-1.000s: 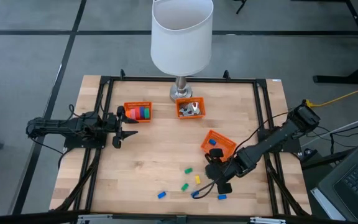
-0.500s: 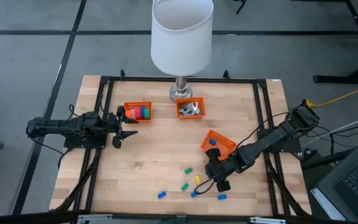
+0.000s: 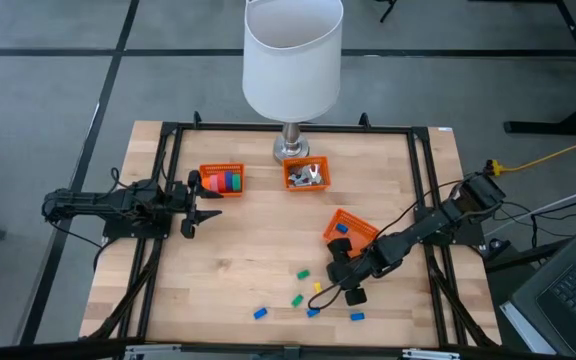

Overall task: Pick and place Stapler, Stapler remover, tape
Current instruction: Put the green stapler into the bottom orange bin

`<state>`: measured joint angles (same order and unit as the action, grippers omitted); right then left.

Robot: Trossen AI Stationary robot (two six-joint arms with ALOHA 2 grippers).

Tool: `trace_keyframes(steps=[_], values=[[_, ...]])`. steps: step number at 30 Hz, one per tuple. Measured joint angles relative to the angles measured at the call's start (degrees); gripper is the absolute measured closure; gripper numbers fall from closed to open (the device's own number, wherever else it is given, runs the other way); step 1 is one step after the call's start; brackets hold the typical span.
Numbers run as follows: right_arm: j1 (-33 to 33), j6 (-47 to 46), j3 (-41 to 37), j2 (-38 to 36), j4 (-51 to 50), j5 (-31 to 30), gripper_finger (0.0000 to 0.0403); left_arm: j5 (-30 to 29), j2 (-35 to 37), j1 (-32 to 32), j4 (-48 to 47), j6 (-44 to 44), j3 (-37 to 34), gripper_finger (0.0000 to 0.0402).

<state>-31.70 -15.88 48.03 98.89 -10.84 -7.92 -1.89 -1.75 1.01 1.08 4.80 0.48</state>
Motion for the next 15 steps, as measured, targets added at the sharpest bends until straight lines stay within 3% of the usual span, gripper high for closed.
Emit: trace_keyframes(steps=[4,10,15], values=[[-0.02,-0.04,0.78,0.00,-0.59,0.02,0.0261,0.00,-0.01,0.00,0.00,0.00,0.01,0.0183],[0.00,-0.20,1.95,-0.02,-3.24,0.19,0.0327,0.00,0.00,-0.01,0.00,0.00,0.00,0.0183],[0.40,-1.17,3.26,-0.02,-5.25,3.01,0.0333,0.00,-0.01,0.00,0.00,0.00,0.01,0.0183]])
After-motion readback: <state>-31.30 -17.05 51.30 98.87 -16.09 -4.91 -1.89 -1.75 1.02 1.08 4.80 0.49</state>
